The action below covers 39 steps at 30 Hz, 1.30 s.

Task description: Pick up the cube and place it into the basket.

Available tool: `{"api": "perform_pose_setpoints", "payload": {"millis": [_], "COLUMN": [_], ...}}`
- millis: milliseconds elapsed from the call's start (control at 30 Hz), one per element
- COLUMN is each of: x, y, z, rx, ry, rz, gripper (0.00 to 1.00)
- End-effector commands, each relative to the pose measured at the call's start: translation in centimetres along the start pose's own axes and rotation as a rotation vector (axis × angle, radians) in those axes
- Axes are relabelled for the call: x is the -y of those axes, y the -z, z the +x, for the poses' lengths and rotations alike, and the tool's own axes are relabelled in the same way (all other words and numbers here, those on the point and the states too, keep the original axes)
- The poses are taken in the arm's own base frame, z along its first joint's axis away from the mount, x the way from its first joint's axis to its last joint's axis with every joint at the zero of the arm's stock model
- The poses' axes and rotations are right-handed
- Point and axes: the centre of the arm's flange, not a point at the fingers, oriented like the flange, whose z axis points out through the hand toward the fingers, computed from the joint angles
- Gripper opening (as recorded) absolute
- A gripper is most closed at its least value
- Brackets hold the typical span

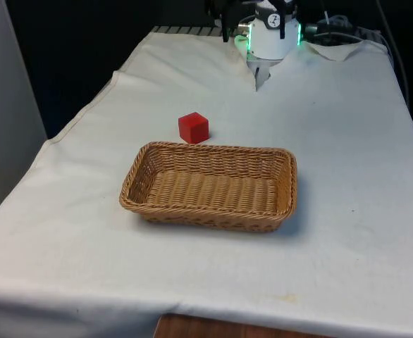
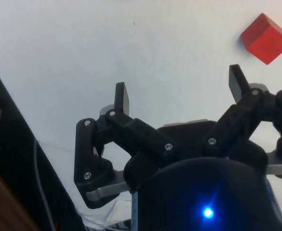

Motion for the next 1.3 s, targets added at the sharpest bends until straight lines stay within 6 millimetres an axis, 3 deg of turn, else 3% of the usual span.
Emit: {"api": "perform_pose_setpoints", "payload": {"millis": [0,767,1267], "x": [0.0,-0.8,-1.8], "y": [0.2,0.9,1.6], "z": [-0.4,-4.1,-7.8], "rx": [-0.016,-0.024,-0.053], "ry": [0.003,0.043,0.076], "rz": [-0.005,-0.032,-0.063], "gripper": [1.0,1.0,1.0]}}
